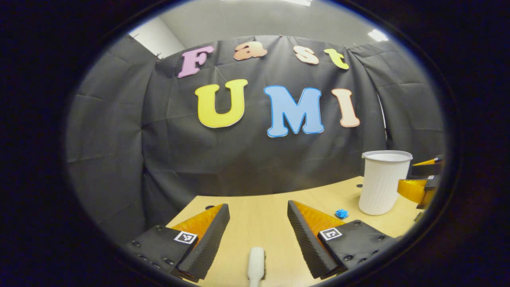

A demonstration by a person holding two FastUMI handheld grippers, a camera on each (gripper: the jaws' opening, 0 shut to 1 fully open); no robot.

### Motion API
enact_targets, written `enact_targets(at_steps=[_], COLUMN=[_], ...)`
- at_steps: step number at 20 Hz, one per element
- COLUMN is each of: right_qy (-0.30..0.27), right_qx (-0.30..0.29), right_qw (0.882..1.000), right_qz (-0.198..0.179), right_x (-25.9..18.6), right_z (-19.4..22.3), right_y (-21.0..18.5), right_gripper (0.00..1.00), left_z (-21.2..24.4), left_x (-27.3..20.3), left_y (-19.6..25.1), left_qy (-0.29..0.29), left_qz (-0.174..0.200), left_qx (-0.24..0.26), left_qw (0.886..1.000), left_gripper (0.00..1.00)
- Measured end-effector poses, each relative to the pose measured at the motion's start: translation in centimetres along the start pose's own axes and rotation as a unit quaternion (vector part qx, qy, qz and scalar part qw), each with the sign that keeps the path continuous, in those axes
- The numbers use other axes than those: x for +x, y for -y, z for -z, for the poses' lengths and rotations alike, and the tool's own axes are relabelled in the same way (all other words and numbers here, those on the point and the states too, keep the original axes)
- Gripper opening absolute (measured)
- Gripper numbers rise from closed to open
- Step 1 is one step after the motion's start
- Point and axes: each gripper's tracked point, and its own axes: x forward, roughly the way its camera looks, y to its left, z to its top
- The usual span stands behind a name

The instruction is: Pick up the small broom and dustpan from the desktop, sweep the trash into the dustpan with the broom, and then empty the trash into the garbage bin.

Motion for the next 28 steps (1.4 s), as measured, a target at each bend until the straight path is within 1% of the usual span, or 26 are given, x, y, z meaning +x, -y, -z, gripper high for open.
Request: enact_targets(at_steps=[1, 2, 5, 9, 10, 11, 12, 13, 14, 15, 16, 18, 19, 22, 23, 24, 25, 26, 27, 28], right_qy=[-0.012, -0.028, -0.081, -0.152, -0.169, -0.184, -0.200, -0.212, -0.226, -0.239, -0.251, -0.280, -0.297, -0.338, -0.351, -0.365, -0.377, -0.388, -0.395, -0.401], right_qx=[0.003, 0.007, 0.012, 0.023, 0.030, 0.033, 0.034, 0.034, 0.034, 0.035, 0.038, 0.044, 0.049, 0.057, 0.058, 0.055, 0.052, 0.051, 0.052, 0.053], right_qw=[1.000, 1.000, 0.997, 0.988, 0.985, 0.982, 0.979, 0.976, 0.973, 0.970, 0.967, 0.959, 0.954, 0.939, 0.935, 0.929, 0.925, 0.920, 0.917, 0.914], right_qz=[-0.001, -0.004, -0.013, -0.025, -0.027, -0.027, -0.025, -0.024, -0.022, -0.019, -0.016, -0.009, -0.008, -0.013, -0.018, -0.021, -0.023, -0.025, -0.027, -0.029], right_x=[0.0, 0.1, 0.0, 0.0, 0.0, 0.0, -0.1, -0.2, -0.3, -0.5, -0.8, -1.1, -1.4, -2.1, -2.2, -2.3, -2.3, -2.3, -2.1, -1.9], right_z=[0.4, 1.1, 4.0, 7.6, 8.5, 9.3, 10.0, 10.8, 11.5, 12.3, 12.9, 14.5, 15.3, 17.3, 17.9, 18.9, 19.5, 20.2, 20.6, 21.0], right_y=[-0.1, -0.3, -1.1, -2.3, -2.6, -2.9, -3.0, -3.4, -3.5, -3.6, -3.6, -4.0, -4.2, -5.0, -5.4, -5.7, -5.9, -6.1, -6.3, -6.6], right_gripper=[0.96, 0.96, 0.96, 0.96, 0.96, 0.96, 0.96, 0.96, 0.97, 0.97, 0.97, 0.97, 0.97, 0.97, 0.96, 0.96, 0.97, 0.97, 0.97, 0.97], left_z=[1.0, 1.6, 4.0, 8.0, 8.9, 10.1, 11.2, 12.0, 13.1, 14.1, 15.2, 17.4, 18.6, 20.6, 21.3, 22.0, 22.6, 23.1, 23.6, 24.2], left_x=[0.0, 0.0, -0.1, 0.0, -0.1, -0.2, -0.3, -0.5, -0.5, -0.4, -0.4, -0.8, -1.2, -1.9, -2.1, -2.3, -2.5, -2.6, -2.7, -2.8], left_y=[0.1, 0.1, 0.4, 0.6, 0.7, 0.7, 0.7, 0.6, 0.5, 0.5, 0.5, 0.3, -0.1, -0.9, -1.2, -1.3, -1.4, -1.4, -1.3, -1.1], left_qy=[-0.017, -0.028, -0.071, -0.137, -0.151, -0.166, -0.180, -0.196, -0.212, -0.230, -0.247, -0.280, -0.302, -0.343, -0.354, -0.364, -0.374, -0.383, -0.393, -0.402], left_qz=[0.003, 0.005, 0.018, 0.037, 0.041, 0.046, 0.050, 0.054, 0.058, 0.061, 0.062, 0.068, 0.072, 0.070, 0.067, 0.069, 0.071, 0.074, 0.079, 0.084], left_qx=[0.000, 0.000, 0.003, -0.001, 0.000, 0.003, 0.006, 0.006, 0.001, -0.005, -0.010, -0.009, -0.008, -0.008, -0.005, 0.000, 0.005, 0.011, 0.015, 0.018], left_qw=[1.000, 1.000, 0.997, 0.990, 0.988, 0.985, 0.982, 0.979, 0.976, 0.971, 0.967, 0.957, 0.950, 0.937, 0.933, 0.929, 0.925, 0.921, 0.916, 0.911], left_gripper=[1.00, 0.95, 0.95, 0.96, 1.00, 0.96, 1.00, 1.00, 0.96, 0.96, 1.00, 1.00, 0.96, 0.96, 0.92, 0.92, 0.96, 0.96, 1.00, 1.00])
